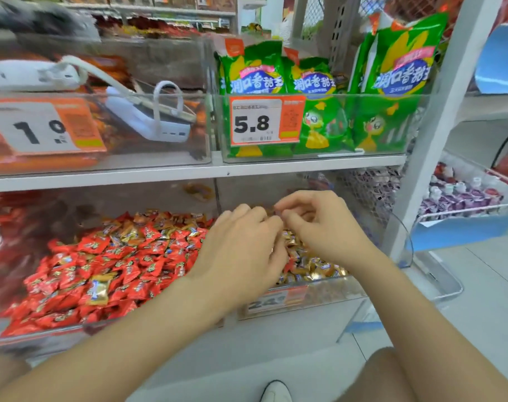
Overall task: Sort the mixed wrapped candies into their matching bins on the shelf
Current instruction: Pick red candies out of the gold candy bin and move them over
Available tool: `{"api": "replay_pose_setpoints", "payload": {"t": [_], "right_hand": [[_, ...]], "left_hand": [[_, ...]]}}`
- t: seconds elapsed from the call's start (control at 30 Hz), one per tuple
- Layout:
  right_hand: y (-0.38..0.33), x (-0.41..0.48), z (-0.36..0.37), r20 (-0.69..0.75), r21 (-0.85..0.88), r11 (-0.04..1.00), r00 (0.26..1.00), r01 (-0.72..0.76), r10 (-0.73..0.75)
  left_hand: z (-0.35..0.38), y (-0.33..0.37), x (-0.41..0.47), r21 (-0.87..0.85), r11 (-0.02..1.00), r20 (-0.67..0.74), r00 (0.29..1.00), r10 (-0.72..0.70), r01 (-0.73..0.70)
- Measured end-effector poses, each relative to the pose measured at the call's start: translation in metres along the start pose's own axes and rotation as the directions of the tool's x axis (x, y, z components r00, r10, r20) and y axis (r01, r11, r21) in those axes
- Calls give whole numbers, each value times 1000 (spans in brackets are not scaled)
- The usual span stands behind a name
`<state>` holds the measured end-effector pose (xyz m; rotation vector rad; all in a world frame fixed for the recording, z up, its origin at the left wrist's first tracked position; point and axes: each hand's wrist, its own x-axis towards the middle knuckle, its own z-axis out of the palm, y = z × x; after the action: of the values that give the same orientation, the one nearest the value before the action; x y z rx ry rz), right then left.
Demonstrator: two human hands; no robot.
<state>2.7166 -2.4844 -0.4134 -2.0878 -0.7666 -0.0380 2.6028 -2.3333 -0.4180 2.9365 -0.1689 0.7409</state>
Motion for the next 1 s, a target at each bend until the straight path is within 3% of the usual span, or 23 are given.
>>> {"api": "replay_pose_setpoints", "payload": {"t": [0.07, 0.17, 0.23, 0.33, 0.43, 0.5, 0.57, 0.63, 0.73, 0.9, 1.0], "right_hand": [[-26, -2, 18, 65, 71, 997, 998, 14, -19], [-64, -2, 55, 190, 154, 987, 980, 36, -66], [-86, 1, 84, 253, 117, 990, 962, 76, -103], [-99, 15, 130, 298, -96, 980, 944, 174, -139], [-103, 43, 168, 359, -324, 927, 931, 190, -65], [-109, 63, 186, 388, -410, 907, 918, 94, 80], [-114, 78, 198, 439, -478, 879, 864, -8, 246], [-117, 88, 207, 510, -510, 859, 786, -50, 349], [-119, 99, 218, 578, -504, 860, 709, -81, 405], [-117, 111, 233, 568, -315, 906, 709, -283, 418], [-120, 115, 230, 563, -264, 907, 712, -327, 420]], "left_hand": [[-23, -26, -26, -7, 999, -2, 999, -43, 43], [-42, -78, -54, -3, 960, 63, 958, -279, 280], [-41, -120, -67, 53, 902, 53, 900, -432, 429], [-36, -171, -79, 174, 772, 112, 767, -632, 611], [-35, -207, -82, 299, 619, 307, 541, -783, 727], [-38, -224, -77, 305, 556, 408, 422, -810, 773], [-41, -236, -72, 265, 538, 504, 360, -785, 801], [-39, -244, -71, 149, 507, 586, 337, -737, 849], [-33, -252, -70, -48, 422, 626, 356, -694, 905], [-20, -251, -57, -209, 242, 661, 319, -679, 948], [-18, -249, -53, -263, 155, 724, 302, -620, 952]]}}
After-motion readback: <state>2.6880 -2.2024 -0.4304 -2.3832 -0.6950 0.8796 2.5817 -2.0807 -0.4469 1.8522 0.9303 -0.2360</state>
